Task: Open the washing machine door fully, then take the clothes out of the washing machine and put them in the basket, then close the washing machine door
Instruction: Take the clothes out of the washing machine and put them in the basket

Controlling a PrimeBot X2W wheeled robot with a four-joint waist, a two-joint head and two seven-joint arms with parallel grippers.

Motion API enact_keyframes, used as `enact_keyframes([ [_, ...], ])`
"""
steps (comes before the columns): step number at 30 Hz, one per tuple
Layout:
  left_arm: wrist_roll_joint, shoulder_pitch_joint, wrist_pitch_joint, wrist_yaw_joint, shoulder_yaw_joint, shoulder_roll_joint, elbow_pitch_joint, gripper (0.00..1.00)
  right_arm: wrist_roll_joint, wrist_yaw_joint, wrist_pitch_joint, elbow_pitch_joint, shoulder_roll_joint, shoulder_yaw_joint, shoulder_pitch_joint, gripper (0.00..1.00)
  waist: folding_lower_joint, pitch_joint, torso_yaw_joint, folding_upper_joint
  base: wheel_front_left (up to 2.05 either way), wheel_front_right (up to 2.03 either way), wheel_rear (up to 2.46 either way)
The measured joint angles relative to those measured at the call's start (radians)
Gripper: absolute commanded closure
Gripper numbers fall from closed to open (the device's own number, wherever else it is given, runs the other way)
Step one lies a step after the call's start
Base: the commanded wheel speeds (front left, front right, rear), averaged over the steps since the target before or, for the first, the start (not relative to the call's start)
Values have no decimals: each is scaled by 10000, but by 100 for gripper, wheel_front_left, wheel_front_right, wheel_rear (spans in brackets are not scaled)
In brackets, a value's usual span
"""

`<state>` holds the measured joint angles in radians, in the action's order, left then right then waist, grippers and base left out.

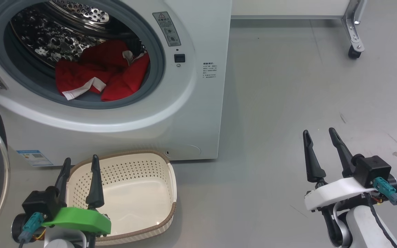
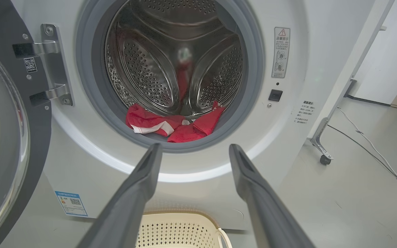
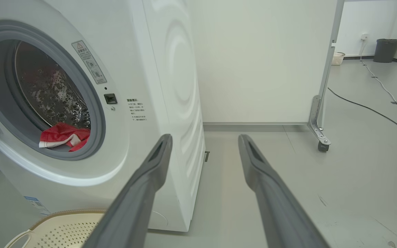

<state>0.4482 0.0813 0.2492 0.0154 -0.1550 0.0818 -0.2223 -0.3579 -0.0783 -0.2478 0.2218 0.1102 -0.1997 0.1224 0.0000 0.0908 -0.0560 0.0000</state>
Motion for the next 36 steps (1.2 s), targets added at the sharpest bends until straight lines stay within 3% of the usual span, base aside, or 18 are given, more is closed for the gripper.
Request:
enact_keyframes([
  [36,136,2,0,-12,167,-61,-113,0,2,-33,0,-2,-134,90,1,0,0,178,-141,0,7,-7,0],
])
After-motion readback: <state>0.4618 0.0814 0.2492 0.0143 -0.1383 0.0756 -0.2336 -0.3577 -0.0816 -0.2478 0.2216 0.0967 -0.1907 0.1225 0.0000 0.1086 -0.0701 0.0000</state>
